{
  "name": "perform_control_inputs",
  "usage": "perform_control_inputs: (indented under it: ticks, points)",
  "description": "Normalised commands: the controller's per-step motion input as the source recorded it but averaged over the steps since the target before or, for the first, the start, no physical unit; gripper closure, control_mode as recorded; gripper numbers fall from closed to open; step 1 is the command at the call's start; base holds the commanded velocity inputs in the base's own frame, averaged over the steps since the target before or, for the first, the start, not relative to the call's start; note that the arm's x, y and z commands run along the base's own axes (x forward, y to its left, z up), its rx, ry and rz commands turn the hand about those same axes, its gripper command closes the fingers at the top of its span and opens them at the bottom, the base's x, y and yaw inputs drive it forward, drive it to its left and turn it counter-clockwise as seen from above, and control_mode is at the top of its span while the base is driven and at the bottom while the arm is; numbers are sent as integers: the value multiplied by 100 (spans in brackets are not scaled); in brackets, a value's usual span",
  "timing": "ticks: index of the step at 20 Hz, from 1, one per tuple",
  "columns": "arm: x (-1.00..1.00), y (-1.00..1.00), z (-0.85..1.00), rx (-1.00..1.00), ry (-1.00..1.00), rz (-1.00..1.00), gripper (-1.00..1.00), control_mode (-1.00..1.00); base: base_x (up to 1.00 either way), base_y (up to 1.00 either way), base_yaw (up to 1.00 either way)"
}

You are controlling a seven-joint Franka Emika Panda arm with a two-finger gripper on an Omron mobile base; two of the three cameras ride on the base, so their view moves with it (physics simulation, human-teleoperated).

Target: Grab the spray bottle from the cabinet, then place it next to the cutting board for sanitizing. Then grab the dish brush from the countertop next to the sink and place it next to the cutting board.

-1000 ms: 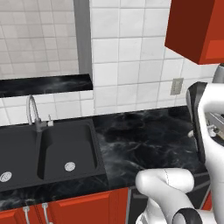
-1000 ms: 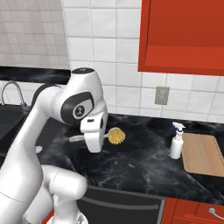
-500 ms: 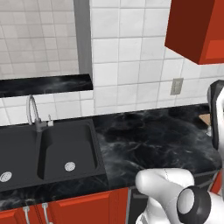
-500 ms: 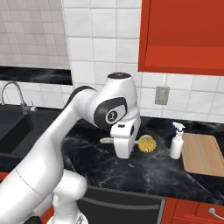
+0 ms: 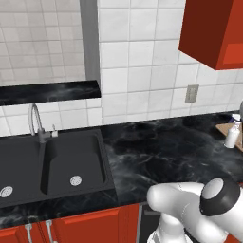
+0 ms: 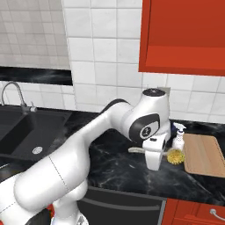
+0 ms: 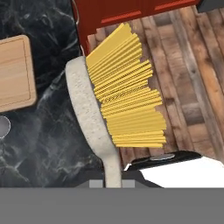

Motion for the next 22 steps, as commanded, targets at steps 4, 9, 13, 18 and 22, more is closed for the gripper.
perform_control_inputs:
  ticks: [4,9,13,18,22]
  points:
    - [33,-66,-53,0,-5,0,100,-100,0,0,0]
    - [34,-74,-47,5,0,0,100,-100,0,0,0]
    - [49,-67,-43,12,0,0,100,-100,0,0,0]
    - [56,-59,-37,12,0,5,100,-100,0,0,0]
    - [22,-60,-34,5,0,4,100,-100,0,0,0]
